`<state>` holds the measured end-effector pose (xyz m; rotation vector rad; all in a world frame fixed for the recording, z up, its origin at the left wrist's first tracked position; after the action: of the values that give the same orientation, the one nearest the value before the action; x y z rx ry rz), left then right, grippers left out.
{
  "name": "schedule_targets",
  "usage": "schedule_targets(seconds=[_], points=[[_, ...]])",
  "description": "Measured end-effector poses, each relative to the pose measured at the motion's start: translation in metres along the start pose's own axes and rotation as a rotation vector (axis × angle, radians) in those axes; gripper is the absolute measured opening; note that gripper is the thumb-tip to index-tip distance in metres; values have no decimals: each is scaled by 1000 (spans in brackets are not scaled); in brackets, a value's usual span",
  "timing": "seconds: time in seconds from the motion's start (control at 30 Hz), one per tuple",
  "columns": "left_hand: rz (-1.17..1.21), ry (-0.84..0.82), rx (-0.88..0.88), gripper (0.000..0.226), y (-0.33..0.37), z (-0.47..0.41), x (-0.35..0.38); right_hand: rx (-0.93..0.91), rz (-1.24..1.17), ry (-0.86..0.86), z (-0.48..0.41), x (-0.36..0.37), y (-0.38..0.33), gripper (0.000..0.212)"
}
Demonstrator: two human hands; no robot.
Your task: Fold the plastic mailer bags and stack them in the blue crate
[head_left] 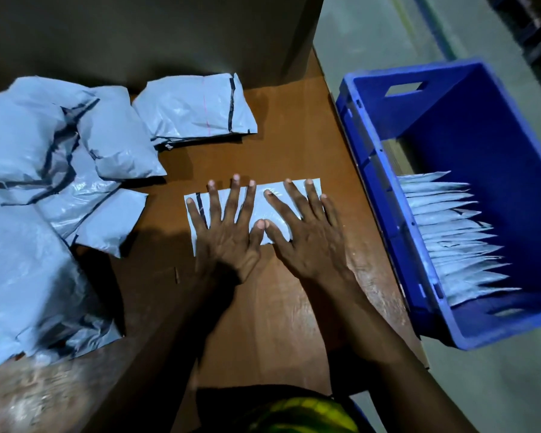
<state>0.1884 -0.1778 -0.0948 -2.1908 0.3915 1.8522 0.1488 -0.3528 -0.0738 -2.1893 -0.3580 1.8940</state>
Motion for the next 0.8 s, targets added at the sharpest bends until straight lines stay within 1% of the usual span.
schedule_targets(seconds=[0.2,0.4,0.43,0.5,0.57,0.6,0.67,0.73,0.8], points=[[24,12,-2,70,2,2,-3,-4,4,-27,3,1,2,58],[38,-87,72,69,-4,4,-11,-23,-63,-92,1,-7,1,58],[49,-92,73,69,-5,5,-12,-33,-109,-67,1,-10,-1,57],[103,-83,75,70,-6,10,-15,-61,-289,37,7,-17,-1,50],[249,-60,79,74,-5,16,-22,-100,-500,178,17,-24,4,39],[336,-46,74,76,-5,21,-26,-108,-556,236,23,-26,8,34],[420,18,84,75,-4,33,-33,-88,-538,300,32,-26,14,28],[437,77,95,64,-2,44,-33,-67,-483,320,36,-23,13,21],[463,104,69,51,-3,51,-31,-78,-440,325,36,-23,10,13]])
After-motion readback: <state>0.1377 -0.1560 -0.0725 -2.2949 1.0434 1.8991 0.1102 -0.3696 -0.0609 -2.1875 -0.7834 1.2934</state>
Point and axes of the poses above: each hand's wrist, its own z-axis away from the middle knuckle, its own x-axis out of the palm, y = z × x, the point moved 2 cm from there along -z, towards the middle knuckle, and after that the axes turned 7 degrees about -z, right-handed, at the moved point
